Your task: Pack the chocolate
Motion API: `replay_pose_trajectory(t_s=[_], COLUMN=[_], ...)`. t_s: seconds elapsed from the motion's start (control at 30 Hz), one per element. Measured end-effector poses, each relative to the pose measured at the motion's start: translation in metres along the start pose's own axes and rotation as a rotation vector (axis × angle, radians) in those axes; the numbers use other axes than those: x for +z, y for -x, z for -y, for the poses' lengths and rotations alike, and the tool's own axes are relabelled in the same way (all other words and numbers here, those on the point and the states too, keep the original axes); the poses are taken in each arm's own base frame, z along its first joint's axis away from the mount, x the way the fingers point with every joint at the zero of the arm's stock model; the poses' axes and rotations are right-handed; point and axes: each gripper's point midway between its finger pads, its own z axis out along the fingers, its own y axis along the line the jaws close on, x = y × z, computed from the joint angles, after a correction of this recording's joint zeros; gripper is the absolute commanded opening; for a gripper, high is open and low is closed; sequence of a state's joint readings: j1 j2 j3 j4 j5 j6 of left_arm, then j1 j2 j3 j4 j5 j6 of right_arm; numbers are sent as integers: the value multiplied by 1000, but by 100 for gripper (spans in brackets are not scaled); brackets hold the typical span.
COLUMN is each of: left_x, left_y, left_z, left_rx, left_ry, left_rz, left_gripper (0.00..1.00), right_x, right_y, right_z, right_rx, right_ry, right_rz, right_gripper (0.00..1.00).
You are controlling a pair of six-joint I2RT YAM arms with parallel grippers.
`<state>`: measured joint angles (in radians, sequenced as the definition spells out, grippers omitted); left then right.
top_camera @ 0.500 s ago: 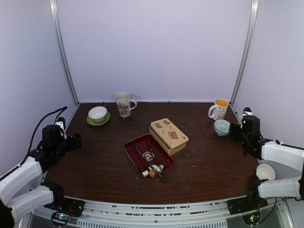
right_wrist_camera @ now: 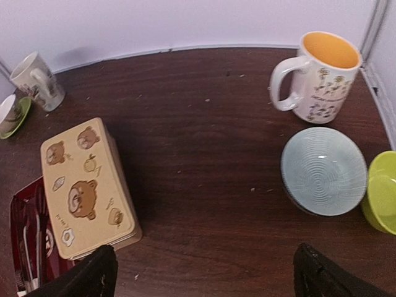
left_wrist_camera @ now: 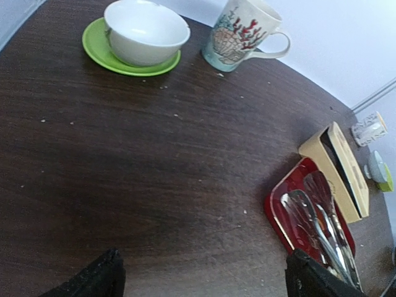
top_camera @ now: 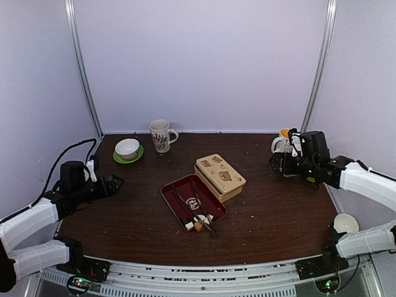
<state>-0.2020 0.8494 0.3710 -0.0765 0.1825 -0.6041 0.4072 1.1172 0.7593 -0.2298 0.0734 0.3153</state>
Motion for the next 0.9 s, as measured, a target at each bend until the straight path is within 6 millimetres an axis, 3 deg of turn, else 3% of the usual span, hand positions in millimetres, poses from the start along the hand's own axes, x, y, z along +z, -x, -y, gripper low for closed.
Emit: replay_pose_trajectory(t_s=[0.17,0.43,0.83,0.9], left_x=[0,9,37,44], left_y=[-6,-22,-11,-8], left_z=[29,62,133,143], left_rx=[-7,21,65,68], left_ry=[-130,-232,-381,-394], left_rz=[-33,-110,-175,-187], left_gripper=[93,93,91,87], right_x=[14,45,87,93], right_y=[-19,-24,-50,-53], right_z=[-48,-103,-136,-138], right_rx=[-49,-114,-88,-82], right_ry=[143,276,372,375], right_rz=[-106,-218,-363,-375], right_gripper=[100,100,100,100])
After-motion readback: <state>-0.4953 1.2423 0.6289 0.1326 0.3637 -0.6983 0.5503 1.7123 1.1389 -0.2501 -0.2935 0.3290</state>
